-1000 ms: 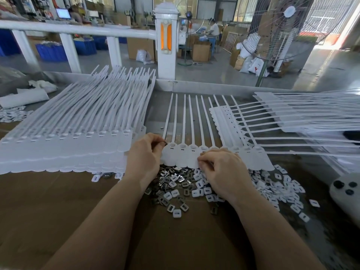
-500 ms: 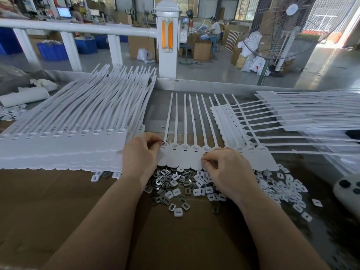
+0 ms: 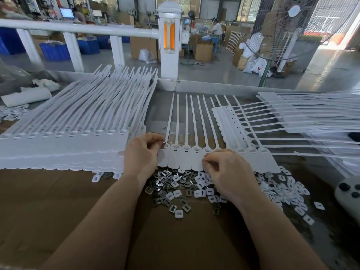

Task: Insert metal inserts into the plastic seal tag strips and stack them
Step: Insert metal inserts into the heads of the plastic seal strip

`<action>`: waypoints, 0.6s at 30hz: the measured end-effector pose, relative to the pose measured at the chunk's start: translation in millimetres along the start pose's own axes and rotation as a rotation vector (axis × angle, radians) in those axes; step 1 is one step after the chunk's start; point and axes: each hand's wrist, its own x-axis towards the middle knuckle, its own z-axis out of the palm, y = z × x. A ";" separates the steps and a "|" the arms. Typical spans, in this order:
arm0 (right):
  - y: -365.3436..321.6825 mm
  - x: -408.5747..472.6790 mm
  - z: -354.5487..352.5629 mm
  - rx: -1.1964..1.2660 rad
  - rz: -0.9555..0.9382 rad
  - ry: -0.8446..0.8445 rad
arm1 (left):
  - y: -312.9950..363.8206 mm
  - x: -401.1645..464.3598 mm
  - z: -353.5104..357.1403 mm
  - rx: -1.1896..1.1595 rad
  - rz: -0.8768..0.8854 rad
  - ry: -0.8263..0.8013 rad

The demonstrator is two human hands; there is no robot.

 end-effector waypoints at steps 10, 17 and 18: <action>-0.2 0.7 0.4 -0.004 -0.008 0.009 | 1.1 -0.1 -1.1 -0.093 -0.023 -0.016; -0.2 -0.6 -0.2 0.001 -0.010 0.006 | 2.2 0.0 -1.7 -0.145 -0.035 -0.040; -0.4 -0.4 -0.2 0.000 -0.009 0.005 | 2.2 -0.1 -1.8 -0.142 -0.031 -0.038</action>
